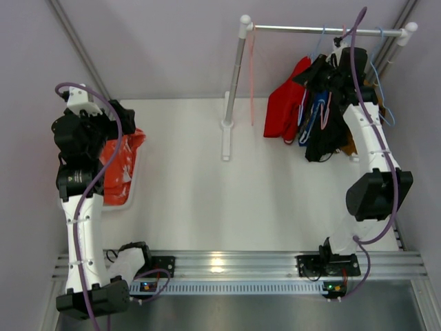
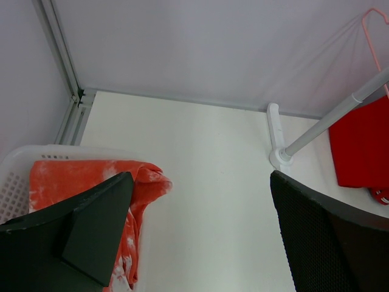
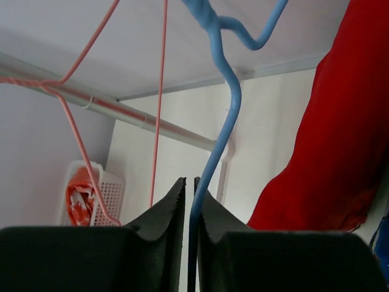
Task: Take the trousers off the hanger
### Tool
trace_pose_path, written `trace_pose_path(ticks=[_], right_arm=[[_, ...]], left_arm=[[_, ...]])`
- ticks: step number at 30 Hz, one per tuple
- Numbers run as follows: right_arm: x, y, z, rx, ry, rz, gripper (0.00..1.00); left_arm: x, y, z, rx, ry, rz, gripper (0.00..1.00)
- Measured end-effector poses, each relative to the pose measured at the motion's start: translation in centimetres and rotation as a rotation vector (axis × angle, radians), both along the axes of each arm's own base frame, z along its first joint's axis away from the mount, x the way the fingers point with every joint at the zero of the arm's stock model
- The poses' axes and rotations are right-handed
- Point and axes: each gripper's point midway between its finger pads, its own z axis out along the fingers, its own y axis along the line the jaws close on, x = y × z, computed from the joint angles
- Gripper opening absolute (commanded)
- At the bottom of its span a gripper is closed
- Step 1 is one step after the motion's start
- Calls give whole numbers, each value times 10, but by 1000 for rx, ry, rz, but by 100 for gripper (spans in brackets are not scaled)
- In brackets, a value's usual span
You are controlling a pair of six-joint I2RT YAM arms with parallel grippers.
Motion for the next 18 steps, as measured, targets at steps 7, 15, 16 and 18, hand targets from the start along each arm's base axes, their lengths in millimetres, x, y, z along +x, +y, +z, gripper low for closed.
trace_pose_path(ticks=[7, 15, 16, 18], right_arm=[[4, 4, 0, 101, 28, 41, 0], [2, 10, 23, 219, 6, 86, 0], [2, 8, 26, 236, 3, 88, 0], [3, 5, 33, 262, -11, 92, 0]], left_arm=[[3, -1, -2, -2, 4, -6, 99], [5, -3, 5, 4, -26, -22, 99], [6, -3, 6, 6, -29, -22, 99], [6, -3, 7, 9, -35, -23, 99]])
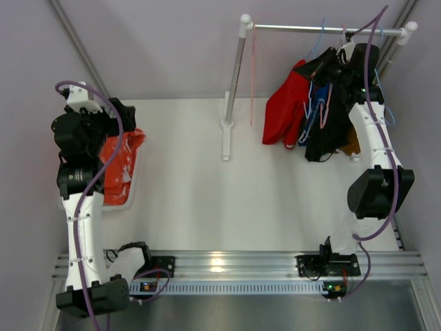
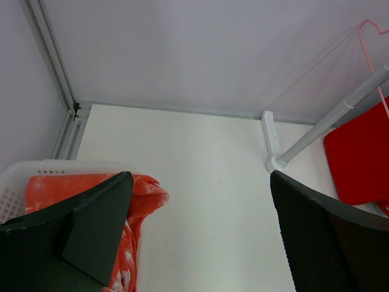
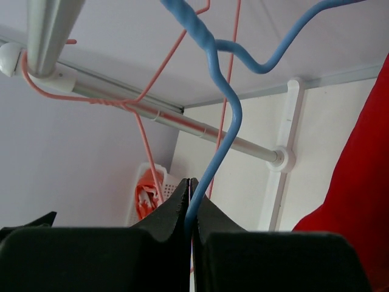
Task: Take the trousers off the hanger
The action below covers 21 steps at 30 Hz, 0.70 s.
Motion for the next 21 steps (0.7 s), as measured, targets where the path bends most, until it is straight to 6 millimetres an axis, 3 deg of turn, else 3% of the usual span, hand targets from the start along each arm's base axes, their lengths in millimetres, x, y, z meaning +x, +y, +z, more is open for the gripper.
trace_pose_path(ticks=[15, 21], right_arm=[[-9, 3, 53, 152, -112, 80, 0], [-30, 7, 84, 204, -148, 111, 0]], left_arm=[[3, -6, 5, 2, -22, -40, 99], [6, -14, 6, -5, -30, -86, 99]])
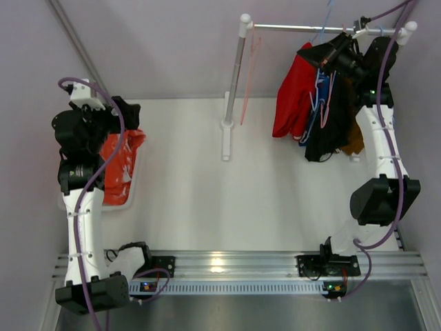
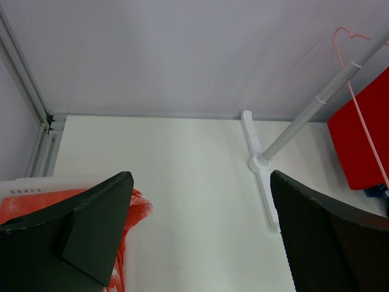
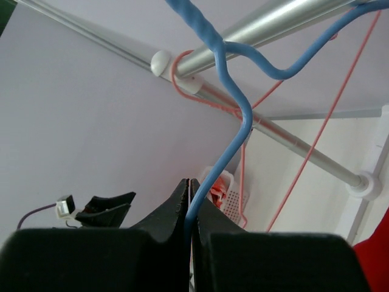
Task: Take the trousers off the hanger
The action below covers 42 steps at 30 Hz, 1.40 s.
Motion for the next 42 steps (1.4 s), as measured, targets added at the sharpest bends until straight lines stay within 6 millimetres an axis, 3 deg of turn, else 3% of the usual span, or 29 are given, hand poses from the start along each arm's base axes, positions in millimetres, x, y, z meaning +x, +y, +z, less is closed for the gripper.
trace_pose_path(ticks=[7, 12, 15, 18, 23, 30, 38, 42], right_arm=[[-44, 5, 32, 54, -22, 36, 0], [-82, 7, 50, 70, -75, 47, 0], [-103, 9, 52, 77, -88, 58, 0], [-119, 10, 47, 84, -77, 67, 0], [-131, 12, 29, 99, -28, 74, 0], [-140, 18, 12, 109, 15, 81, 0], [-161, 29, 18, 112, -16, 98, 0], [-169, 31, 23, 113, -29, 102, 0]], left_arm=[[16, -7, 4, -5, 14, -60, 99], [26, -13, 20, 13, -11, -102, 99], [32, -21, 32, 48, -40, -131, 99], [36, -42, 39, 108, -73, -182, 99], [32, -113, 36, 240, -121, -335, 99], [5, -214, 26, 340, -220, -499, 99], [-71, -339, -13, 367, -303, -681, 98], [-81, -388, -32, 347, -301, -699, 96]])
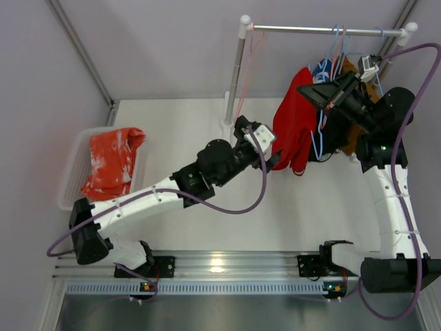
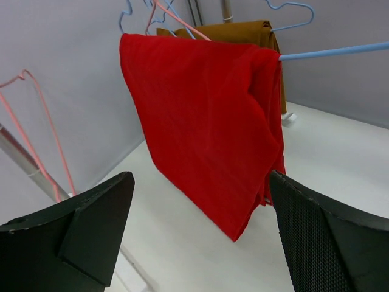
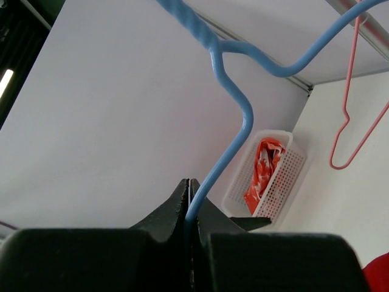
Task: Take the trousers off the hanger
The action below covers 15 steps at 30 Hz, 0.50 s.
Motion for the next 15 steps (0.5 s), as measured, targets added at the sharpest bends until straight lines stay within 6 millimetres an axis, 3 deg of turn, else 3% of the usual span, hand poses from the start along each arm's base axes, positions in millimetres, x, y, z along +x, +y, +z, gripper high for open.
trace_pose_path(ticks=[4, 7, 15], right_arm=[[-5, -1, 3, 2, -7, -9, 0], [-7, -2, 6, 5, -14, -18, 0], [-16, -2, 10, 8, -19, -23, 0]], left_arm=[[3, -34, -16, -16, 6, 12, 93], [5, -54, -17, -46, 0, 23, 91], [18, -67, 4, -154, -22, 76, 87]])
